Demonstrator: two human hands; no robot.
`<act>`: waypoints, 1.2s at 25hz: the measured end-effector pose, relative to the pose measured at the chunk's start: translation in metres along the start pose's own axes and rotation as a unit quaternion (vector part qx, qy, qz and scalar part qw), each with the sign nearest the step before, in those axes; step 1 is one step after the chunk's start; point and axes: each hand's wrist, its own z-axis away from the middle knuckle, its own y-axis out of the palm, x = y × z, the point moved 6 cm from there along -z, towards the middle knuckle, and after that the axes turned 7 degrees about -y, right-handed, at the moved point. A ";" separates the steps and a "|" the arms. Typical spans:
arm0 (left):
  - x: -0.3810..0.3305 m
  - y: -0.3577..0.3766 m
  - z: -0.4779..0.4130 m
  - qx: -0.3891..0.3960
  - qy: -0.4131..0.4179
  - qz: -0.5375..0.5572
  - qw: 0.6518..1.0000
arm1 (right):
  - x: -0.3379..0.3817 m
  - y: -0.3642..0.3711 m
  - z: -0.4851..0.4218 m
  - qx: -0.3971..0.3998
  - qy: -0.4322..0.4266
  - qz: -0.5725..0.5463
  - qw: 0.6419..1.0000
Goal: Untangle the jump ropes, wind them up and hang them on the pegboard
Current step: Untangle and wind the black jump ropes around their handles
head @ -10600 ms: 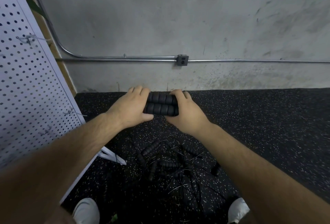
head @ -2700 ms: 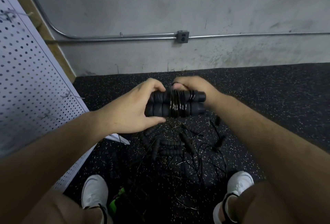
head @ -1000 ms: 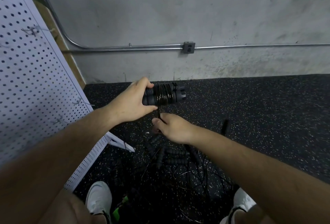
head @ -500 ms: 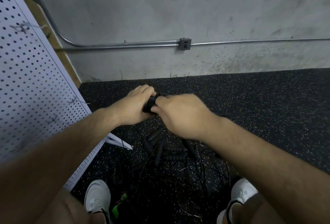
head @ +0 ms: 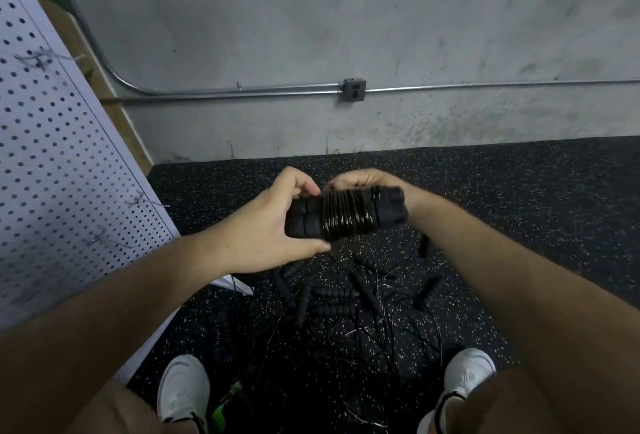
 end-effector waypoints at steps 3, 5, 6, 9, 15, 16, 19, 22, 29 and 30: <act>0.003 -0.017 -0.003 -0.077 0.005 0.084 0.993 | 0.014 0.034 0.000 -0.075 -0.003 0.027 0.997; 0.006 -0.032 -0.006 -0.151 0.004 0.094 0.984 | 0.032 0.050 -0.006 -0.182 -0.094 0.109 0.973; 0.008 -0.035 -0.007 -0.173 0.001 0.100 0.980 | 0.040 0.060 -0.007 -0.221 -0.135 0.174 0.950; 0.008 -0.037 -0.010 -0.207 -0.018 0.158 0.965 | 0.055 0.070 -0.001 -0.291 -0.173 0.246 0.908; 0.022 -0.041 -0.010 -0.207 -0.053 0.341 0.915 | 0.071 0.056 0.012 -0.280 -0.249 0.284 0.882; 0.019 -0.042 -0.009 -0.194 -0.050 0.361 0.911 | 0.074 0.057 0.014 -0.254 -0.270 0.303 0.878; 0.013 -0.043 -0.007 -0.157 -0.047 0.408 0.898 | 0.078 0.059 0.016 -0.188 -0.295 0.367 0.862; 0.018 -0.045 -0.007 -0.144 -0.061 0.440 0.884 | 0.080 0.062 0.013 -0.163 -0.333 0.478 0.796; 0.022 -0.038 -0.008 -0.081 -0.024 0.455 0.887 | 0.078 0.052 0.016 -0.168 -0.364 0.316 0.860; 0.022 -0.037 -0.009 -0.072 -0.022 0.458 0.886 | 0.074 0.050 0.015 -0.165 -0.346 0.260 0.886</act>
